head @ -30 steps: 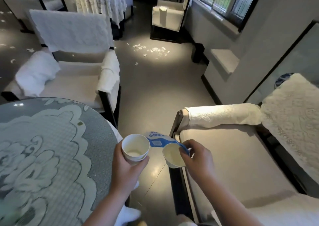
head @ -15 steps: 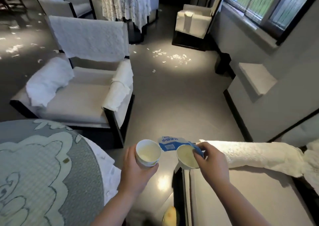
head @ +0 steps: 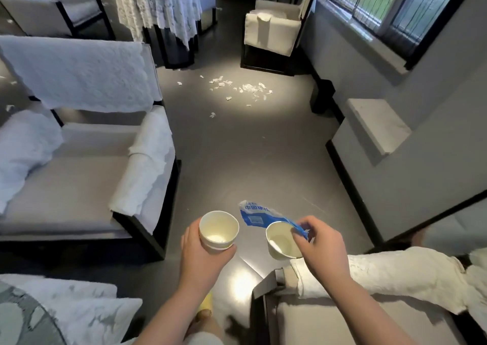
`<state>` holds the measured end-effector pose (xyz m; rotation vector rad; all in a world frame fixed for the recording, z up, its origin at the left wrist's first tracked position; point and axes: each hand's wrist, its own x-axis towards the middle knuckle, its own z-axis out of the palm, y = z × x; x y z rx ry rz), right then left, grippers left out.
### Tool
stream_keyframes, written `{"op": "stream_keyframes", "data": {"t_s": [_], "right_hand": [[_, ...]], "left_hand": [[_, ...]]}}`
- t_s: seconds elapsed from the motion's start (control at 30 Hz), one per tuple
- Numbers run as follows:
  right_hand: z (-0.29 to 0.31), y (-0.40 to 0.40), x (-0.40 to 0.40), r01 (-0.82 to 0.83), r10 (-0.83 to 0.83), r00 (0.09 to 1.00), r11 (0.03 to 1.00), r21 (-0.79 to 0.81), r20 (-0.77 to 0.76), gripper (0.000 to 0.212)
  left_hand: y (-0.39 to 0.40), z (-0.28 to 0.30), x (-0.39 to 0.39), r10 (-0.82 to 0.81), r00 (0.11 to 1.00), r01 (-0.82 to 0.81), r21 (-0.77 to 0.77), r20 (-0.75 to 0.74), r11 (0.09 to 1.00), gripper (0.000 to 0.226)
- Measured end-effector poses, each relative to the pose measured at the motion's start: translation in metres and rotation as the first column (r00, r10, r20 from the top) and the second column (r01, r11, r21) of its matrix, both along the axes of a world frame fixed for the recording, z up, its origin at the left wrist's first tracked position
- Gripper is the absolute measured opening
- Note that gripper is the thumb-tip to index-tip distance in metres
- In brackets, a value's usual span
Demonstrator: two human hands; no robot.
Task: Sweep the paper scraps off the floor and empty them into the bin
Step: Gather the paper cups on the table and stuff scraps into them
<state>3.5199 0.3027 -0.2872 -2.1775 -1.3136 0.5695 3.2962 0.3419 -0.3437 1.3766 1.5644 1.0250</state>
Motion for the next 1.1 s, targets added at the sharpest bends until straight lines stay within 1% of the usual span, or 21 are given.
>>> {"op": "stream_keyframes", "data": {"t_s": [0.13,0.3,0.47,0.6,0.7,0.77,0.9,1.1], "right_hand": [[-0.007,0.065,0.002,0.053,-0.053,0.999,0.998,-0.017,0.006,0.006],[-0.008,0.167,-0.014,0.115,-0.117,0.993,0.992,-0.044,-0.032,0.007],[0.002,0.257,-0.018,0.174,-0.175,0.984,0.985,-0.018,-0.044,0.008],[0.006,0.305,-0.002,0.214,-0.215,0.976,0.976,-0.029,-0.037,0.007],[0.005,0.341,0.019,0.251,-0.251,0.968,0.968,-0.01,-0.026,0.009],[0.002,0.367,0.035,0.257,-0.257,0.966,0.966,0.001,-0.021,0.011],[-0.007,0.429,0.071,0.24,-0.239,0.971,0.971,0.005,-0.025,0.01],[0.004,0.533,0.138,0.177,-0.177,0.984,0.984,0.004,0.025,0.007]], "left_hand": [[0.074,-0.005,0.006,-0.056,0.997,0.057,-0.019,0.055,0.998,0.073],[0.188,0.006,-0.012,-0.141,0.988,0.143,-0.016,0.06,0.99,0.074],[0.295,0.019,-0.022,-0.161,0.987,0.161,-0.012,0.022,0.987,0.074],[0.352,0.018,0.006,-0.224,0.974,0.224,-0.042,0.019,0.974,0.075],[0.39,0.018,0.034,-0.295,0.955,0.296,-0.019,0.024,0.955,0.074],[0.418,0.016,0.053,-0.333,0.943,0.333,0.009,0.0,0.943,0.075],[0.483,0.013,0.09,-0.335,0.942,0.336,0.048,-0.028,0.941,0.073],[0.576,0.016,0.148,-0.294,0.956,0.292,0.068,0.012,0.954,0.074]]}}
